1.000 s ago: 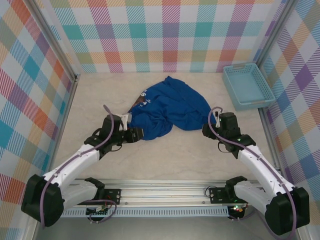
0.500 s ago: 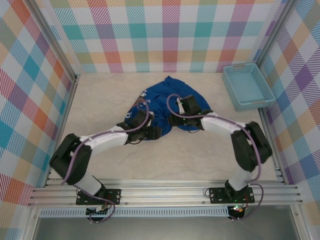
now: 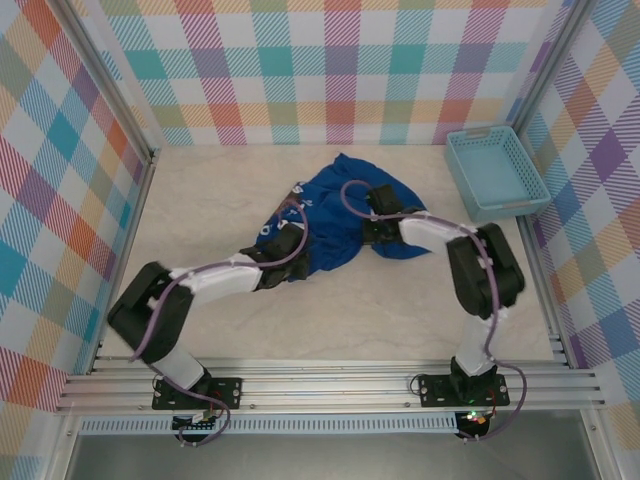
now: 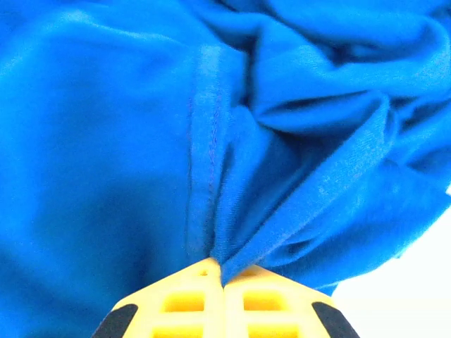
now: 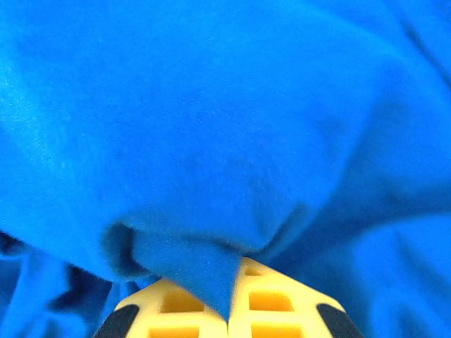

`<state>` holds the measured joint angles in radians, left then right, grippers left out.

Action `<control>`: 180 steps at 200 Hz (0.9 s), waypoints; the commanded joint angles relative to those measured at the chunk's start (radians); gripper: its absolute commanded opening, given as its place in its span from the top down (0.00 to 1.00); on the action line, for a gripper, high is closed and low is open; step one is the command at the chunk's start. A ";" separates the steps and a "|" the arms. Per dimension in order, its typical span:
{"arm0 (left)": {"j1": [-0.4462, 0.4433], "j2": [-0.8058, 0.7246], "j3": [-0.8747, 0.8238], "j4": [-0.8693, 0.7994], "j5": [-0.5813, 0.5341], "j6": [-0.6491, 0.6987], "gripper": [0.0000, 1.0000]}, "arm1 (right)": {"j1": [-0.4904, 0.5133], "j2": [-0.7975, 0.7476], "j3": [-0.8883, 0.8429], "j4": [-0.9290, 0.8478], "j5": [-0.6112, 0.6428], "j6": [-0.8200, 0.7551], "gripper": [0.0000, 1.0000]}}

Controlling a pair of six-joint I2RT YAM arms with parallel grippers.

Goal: Fold the inside-out t-shirt

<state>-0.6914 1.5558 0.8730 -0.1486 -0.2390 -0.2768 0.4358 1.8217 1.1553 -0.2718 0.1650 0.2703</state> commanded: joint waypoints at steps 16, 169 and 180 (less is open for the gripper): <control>0.044 -0.312 -0.055 -0.120 -0.059 -0.003 1.00 | -0.060 -0.385 -0.155 -0.170 0.016 -0.002 0.95; 0.166 -0.530 -0.065 -0.241 0.139 -0.071 1.00 | -0.047 -0.626 -0.348 -0.165 -0.229 0.000 0.75; 0.165 -0.531 -0.065 -0.240 0.144 -0.073 1.00 | 0.005 -0.621 -0.353 -0.114 -0.257 -0.008 0.67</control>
<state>-0.5377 1.0500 0.7803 -0.3908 -0.1223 -0.3336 0.3630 1.2057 0.8181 -0.5049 0.0559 0.2977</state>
